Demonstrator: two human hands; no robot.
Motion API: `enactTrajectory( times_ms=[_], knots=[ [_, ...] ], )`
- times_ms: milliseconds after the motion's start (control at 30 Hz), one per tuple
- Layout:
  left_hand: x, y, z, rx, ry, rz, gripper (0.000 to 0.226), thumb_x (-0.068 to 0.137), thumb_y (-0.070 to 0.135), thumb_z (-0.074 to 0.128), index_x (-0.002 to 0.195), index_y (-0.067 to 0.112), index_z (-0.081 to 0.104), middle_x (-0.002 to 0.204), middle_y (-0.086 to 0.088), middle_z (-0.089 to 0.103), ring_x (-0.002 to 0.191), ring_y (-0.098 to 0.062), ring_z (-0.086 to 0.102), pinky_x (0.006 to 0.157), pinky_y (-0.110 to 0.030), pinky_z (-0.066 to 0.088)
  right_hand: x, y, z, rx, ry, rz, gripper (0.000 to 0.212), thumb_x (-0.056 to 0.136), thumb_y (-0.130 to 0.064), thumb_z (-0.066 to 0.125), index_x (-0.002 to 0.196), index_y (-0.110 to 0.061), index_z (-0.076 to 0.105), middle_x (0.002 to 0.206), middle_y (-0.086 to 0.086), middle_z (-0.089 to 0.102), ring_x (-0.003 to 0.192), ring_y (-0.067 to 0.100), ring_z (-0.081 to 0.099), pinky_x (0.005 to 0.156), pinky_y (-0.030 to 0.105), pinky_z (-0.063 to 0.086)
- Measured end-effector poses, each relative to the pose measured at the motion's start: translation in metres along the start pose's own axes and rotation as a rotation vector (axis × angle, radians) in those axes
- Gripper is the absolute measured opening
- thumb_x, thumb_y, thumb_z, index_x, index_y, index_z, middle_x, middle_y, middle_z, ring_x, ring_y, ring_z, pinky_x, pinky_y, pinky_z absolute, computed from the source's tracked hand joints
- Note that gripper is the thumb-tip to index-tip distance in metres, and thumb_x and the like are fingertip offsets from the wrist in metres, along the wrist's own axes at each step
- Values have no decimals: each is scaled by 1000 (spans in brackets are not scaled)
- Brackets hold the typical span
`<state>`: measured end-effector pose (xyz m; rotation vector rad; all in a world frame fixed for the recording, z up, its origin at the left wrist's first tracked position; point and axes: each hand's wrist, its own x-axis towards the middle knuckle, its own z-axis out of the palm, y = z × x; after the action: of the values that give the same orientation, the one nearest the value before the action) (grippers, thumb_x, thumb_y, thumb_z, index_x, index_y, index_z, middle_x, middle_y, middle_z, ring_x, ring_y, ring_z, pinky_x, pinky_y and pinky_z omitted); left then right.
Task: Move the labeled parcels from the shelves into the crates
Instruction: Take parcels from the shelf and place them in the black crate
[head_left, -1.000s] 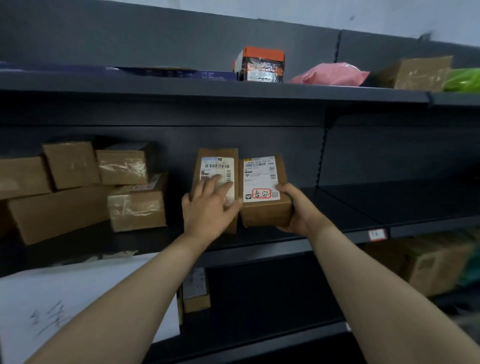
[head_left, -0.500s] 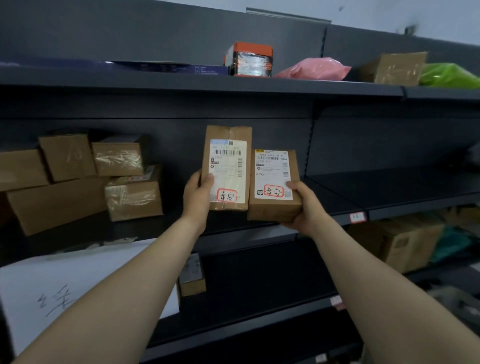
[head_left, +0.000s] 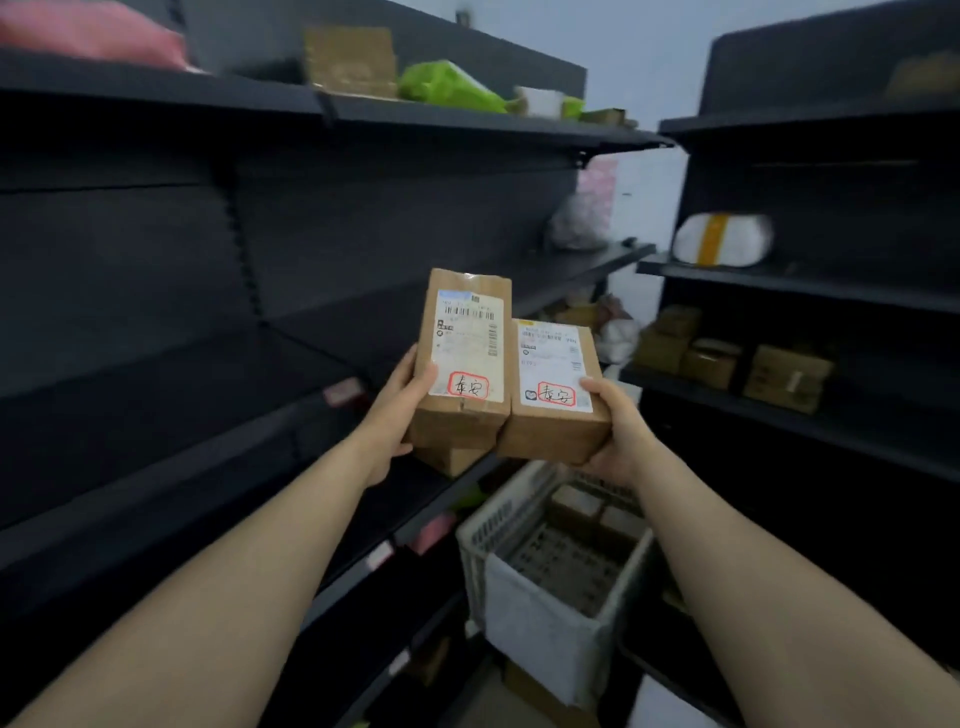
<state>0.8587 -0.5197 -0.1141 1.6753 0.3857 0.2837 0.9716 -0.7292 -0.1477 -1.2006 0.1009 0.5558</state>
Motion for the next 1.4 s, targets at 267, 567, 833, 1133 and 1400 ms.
enactTrajectory(
  times_ms=[267, 567, 833, 1133, 1400],
  knots=[
    [76, -71, 239, -20, -264, -333, 40, 94, 26, 54, 133, 27, 43, 124, -2, 58, 107, -25, 55, 91, -54, 48, 24, -17, -231, -121, 358, 96, 38, 85, -42, 65, 115, -19, 62, 104, 8, 72, 95, 24, 66, 75, 37, 54],
    [103, -191, 405, 337, -494, -375, 105, 69, 31, 82, 145, 20, 12, 137, -2, 46, 124, -24, 46, 104, -40, 39, 40, 50, -376, -141, 629, 404, 18, 88, -38, 63, 96, -22, 58, 95, 8, 63, 84, 24, 58, 84, 40, 47],
    [138, -335, 441, 545, -713, -699, 101, 66, 33, 85, 141, 13, 20, 134, -8, 49, 121, -26, 48, 101, -35, 41, 110, 157, -427, -59, 667, 671, 53, 78, -36, 73, 125, -16, 57, 110, 13, 68, 96, 29, 65, 74, 35, 52],
    [150, -436, 461, 818, -734, -599, 110, 72, 24, 79, 150, 21, 1, 145, -10, 30, 130, -28, 37, 108, -36, 34, 172, 252, -458, 40, 709, 766, 53, 86, -26, 71, 134, -21, 48, 117, 9, 65, 104, 30, 61, 88, 42, 45],
    [130, -479, 459, 1444, -1279, 156, 95, 86, 12, 61, 149, 35, -6, 154, -6, -28, 141, -33, -25, 117, -52, -3, 211, 312, -463, 4, 776, 653, 50, 97, 1, 48, 143, -17, 39, 131, 12, 56, 110, 27, 58, 92, 41, 49]
  ],
)
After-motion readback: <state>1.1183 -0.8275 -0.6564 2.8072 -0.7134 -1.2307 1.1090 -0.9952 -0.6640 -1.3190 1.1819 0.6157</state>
